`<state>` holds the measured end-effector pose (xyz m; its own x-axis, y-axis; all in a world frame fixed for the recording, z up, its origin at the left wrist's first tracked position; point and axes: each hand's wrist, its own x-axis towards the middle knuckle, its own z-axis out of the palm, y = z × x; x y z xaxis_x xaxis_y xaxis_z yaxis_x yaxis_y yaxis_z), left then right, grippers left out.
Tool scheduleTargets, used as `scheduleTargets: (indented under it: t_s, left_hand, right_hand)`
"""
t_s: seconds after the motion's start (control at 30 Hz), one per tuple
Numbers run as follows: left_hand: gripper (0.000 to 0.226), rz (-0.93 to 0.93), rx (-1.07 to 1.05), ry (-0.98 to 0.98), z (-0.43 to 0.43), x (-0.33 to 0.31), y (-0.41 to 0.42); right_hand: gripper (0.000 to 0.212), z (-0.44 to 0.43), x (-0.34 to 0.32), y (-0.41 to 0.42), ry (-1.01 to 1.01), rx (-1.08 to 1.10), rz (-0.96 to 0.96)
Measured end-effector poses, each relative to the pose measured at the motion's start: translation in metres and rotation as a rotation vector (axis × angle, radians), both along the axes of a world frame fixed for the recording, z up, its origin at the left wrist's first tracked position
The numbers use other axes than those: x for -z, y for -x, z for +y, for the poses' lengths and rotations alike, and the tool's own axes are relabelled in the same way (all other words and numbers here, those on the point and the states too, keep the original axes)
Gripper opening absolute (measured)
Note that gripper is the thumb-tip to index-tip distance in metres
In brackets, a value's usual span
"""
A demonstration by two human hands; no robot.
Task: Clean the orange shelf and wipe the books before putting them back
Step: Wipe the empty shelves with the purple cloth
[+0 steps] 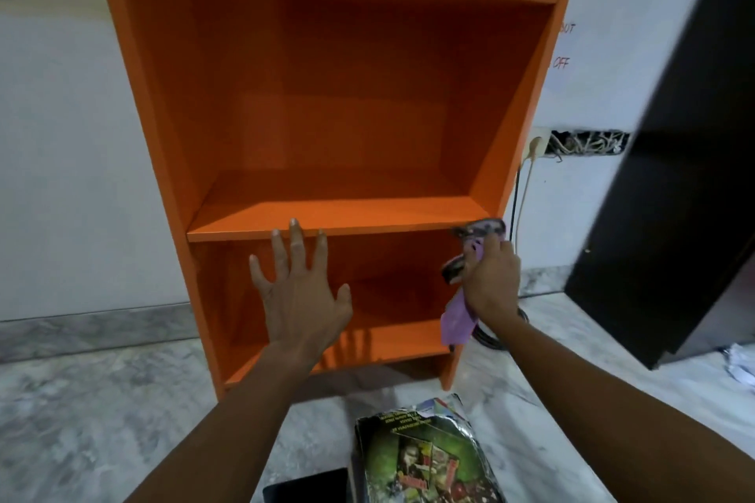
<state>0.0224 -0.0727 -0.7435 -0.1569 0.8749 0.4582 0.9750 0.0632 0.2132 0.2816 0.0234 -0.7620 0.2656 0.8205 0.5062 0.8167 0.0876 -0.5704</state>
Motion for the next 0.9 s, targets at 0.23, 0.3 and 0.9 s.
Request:
scheduleTargets:
  t_s: [0.23, 0.3, 0.9]
  left_hand:
    - [0.069, 0.128, 0.191, 0.241, 0.014, 0.046, -0.021]
    - [0.067, 0.115, 0.180, 0.378, 0.023, 0.066, -0.014]
    - [0.072, -0.088, -0.017, 0.776, 0.078, 0.176, 0.056]
  right_hand:
    - [0.020, 0.007, 0.056, 0.004, 0.310, -0.284, -0.038]
    - [0.022, 0.018, 0.063, 0.011, 0.261, -0.322, -0.162]
    - [0.064, 0.089, 0.201, 0.005, 0.467, -0.472, -0.691]
